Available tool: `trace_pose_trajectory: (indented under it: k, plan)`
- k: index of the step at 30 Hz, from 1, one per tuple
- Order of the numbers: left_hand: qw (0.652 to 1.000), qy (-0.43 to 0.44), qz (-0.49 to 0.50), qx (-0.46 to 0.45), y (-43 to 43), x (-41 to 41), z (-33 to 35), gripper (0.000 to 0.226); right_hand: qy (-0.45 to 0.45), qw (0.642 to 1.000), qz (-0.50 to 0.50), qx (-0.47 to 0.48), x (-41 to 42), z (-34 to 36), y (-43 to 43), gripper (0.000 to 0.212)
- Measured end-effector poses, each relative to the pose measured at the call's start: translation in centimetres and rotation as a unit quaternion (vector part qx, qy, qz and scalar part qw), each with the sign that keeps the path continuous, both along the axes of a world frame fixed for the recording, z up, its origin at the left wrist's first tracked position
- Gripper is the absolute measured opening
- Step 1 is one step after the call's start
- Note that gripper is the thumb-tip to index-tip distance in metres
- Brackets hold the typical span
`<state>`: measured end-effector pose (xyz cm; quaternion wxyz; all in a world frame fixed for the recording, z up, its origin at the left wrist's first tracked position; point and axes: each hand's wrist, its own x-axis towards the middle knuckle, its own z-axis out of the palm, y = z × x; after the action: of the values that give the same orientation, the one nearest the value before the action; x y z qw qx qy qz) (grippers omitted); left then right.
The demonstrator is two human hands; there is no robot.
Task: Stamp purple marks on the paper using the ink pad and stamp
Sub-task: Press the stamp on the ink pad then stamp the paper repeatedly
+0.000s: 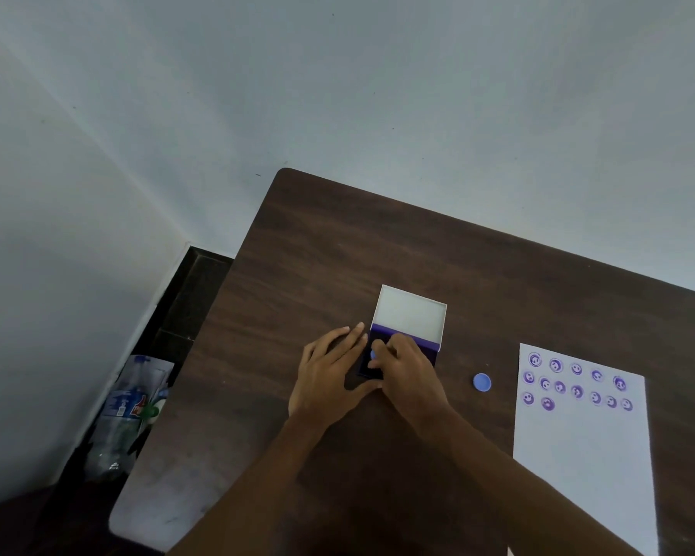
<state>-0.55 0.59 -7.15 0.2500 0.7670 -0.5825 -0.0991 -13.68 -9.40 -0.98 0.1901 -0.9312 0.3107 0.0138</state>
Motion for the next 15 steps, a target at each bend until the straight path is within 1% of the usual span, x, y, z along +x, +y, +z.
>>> trace_pose_trajectory:
  k: [4,7,10,13,15]
  plan:
    - [1.0,-0.019,-0.007,0.005,0.1,-0.1,0.1,0.07,0.003,1.0,0.01,0.001,0.0,0.4,-0.1,0.041]
    - [1.0,-0.024,-0.002,0.009,0.1,-0.2,0.4,0.072,0.011,1.0,0.023,0.011,0.0,0.5,-0.4,0.036]
    - [1.0,-0.027,-0.006,-0.008,0.1,-0.3,0.1,0.072,0.004,1.0,-0.016,0.027,0.4,0.4,-0.9,0.029]
    - [0.998,-0.038,-0.022,-0.035,0.1,-0.3,-0.3,0.072,-0.004,0.998,-0.062,0.015,1.0,0.3,-1.2,0.031]
    - [0.998,-0.051,-0.029,-0.034,0.0,-0.4,-0.3,0.072,-0.004,0.997,-0.073,0.016,1.3,0.2,-1.1,0.033]
